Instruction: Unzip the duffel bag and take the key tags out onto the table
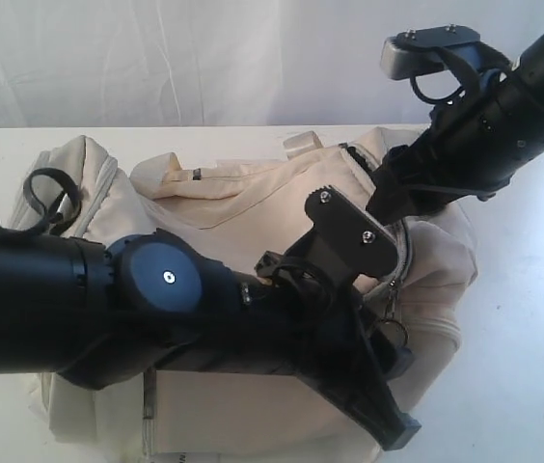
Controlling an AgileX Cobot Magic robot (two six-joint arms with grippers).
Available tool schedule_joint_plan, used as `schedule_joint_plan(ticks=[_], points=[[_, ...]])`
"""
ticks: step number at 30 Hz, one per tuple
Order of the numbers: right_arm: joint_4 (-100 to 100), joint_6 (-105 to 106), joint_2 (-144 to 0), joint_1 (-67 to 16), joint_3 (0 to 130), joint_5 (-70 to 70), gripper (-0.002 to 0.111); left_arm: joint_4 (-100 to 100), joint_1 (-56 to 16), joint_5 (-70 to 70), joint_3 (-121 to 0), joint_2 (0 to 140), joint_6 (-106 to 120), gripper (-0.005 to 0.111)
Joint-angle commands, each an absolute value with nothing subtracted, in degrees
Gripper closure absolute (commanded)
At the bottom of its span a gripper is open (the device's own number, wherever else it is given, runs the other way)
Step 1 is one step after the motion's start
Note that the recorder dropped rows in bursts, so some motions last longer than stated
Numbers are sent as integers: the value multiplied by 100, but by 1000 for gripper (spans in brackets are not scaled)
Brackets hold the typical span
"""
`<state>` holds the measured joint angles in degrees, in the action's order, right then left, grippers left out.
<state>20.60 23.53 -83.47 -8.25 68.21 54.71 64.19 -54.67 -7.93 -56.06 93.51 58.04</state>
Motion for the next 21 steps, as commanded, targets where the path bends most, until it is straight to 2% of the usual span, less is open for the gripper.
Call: schedule_joint_plan(ticks=[1, 13, 18, 21], points=[[2095, 2428, -8352, -792, 6851, 5343, 49, 6245, -5558, -702, -5813, 9369, 5826, 54], [2195, 2428, -8352, -792, 6851, 5353, 49, 6245, -5558, -929, -5813, 9732, 5514, 57], [2233, 2428, -8515, -792, 6851, 5356, 49, 6245, -5558, -929, -5928, 9732, 5502, 66], [2308, 2428, -8650, -792, 6851, 5430, 49, 6245, -5558, -945, -5943, 9732, 5518, 76]])
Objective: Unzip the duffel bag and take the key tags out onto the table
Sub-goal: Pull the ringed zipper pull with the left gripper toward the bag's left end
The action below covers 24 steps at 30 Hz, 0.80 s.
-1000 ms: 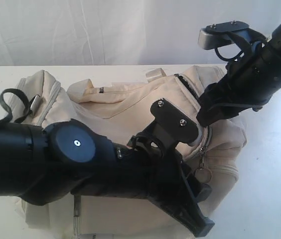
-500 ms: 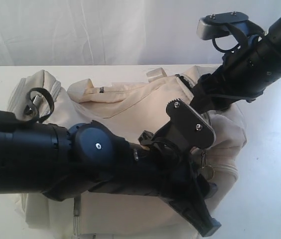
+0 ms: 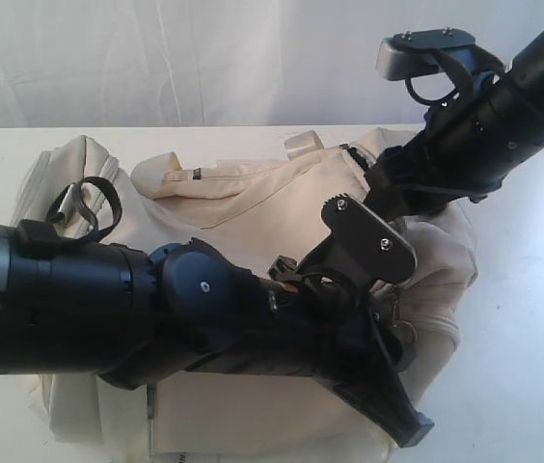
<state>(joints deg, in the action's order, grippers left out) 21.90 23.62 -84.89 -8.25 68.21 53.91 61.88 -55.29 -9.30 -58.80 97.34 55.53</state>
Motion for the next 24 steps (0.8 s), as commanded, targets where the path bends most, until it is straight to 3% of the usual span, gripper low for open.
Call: schedule_joint_plan(ticks=[1, 8, 12, 22, 24], points=[[2337, 2428, -8679, -792, 6851, 5430, 49, 6245, -5558, -934, -5943, 9732, 5518, 80], [2354, 2428, -8693, -792, 6851, 5418, 50, 6245, -5558, -922, -5943, 9732, 5518, 107], [2354, 2428, -8693, -792, 6851, 5406, 62, 6245, -5558, -716, -5943, 9720, 5542, 107], [2193, 2428, -8693, -792, 6851, 5256, 108, 6245, -5534, -400, -5943, 9326, 5736, 107], [2179, 2417, -8693, -792, 6851, 5232, 108, 6245, -5534, -333, -5943, 9254, 5809, 107]])
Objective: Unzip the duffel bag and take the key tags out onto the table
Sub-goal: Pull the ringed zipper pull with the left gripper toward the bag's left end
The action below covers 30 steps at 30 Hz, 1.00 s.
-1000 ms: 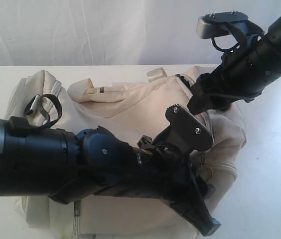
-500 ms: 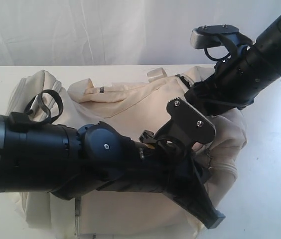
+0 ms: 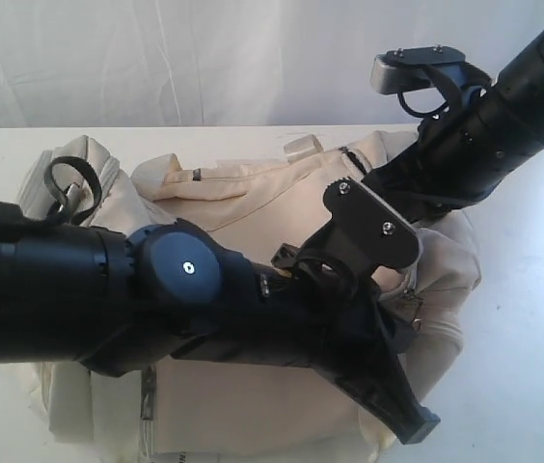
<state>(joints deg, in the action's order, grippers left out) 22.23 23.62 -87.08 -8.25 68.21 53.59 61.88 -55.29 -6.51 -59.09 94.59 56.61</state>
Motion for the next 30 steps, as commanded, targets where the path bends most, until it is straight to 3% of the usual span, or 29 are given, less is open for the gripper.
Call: schedule_joint_plan(ticks=[1, 14, 30], points=[[2179, 2417, -8693, -792, 6851, 5217, 108, 6245, -5534, -299, -5943, 9212, 5860, 107], [2072, 2390, -8693, -792, 6851, 5168, 108, 6245, -5311, 94, -5395, 8839, 5853, 107], [2038, 2381, -8693, -792, 6851, 5158, 108, 6560, -5200, -595, -4217, 7802, 5804, 107]])
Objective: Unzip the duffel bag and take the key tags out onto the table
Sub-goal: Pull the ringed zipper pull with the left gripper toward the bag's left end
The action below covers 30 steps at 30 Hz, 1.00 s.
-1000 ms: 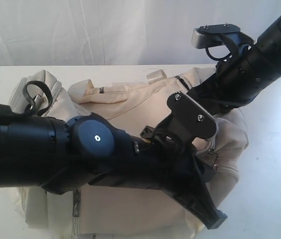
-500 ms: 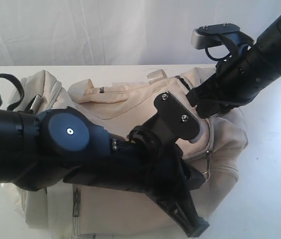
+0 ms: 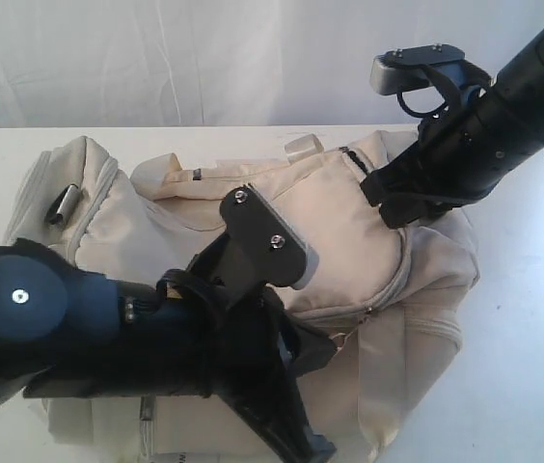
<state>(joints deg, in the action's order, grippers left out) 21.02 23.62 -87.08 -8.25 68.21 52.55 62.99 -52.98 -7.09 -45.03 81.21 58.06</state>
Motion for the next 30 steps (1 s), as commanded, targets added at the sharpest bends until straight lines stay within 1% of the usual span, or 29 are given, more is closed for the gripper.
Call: schedule_joint_plan(ticks=[1, 7, 13, 24, 27, 30], points=[[2026, 2381, -8693, -792, 6851, 5158, 108, 6659, -5137, -585, -4133, 7710, 5804, 107], [1942, 2293, -8693, -792, 6851, 5158, 108, 6817, -4686, -546, -3696, 7098, 5804, 107], [1942, 2293, -8693, -792, 6851, 5158, 108, 6831, -4107, -46, -3421, 6598, 5854, 107], [1920, 2269, -8693, -792, 6851, 5158, 108, 6779, -3253, 453, -2983, 5762, 5854, 107], [1831, 2157, -8693, -792, 6851, 5142, 108, 6352, -2912, 827, -2913, 5577, 5483, 107], [1773, 2069, -8693, -792, 6851, 5128, 108, 5145, -2453, 1334, -2883, 5398, 4493, 107]])
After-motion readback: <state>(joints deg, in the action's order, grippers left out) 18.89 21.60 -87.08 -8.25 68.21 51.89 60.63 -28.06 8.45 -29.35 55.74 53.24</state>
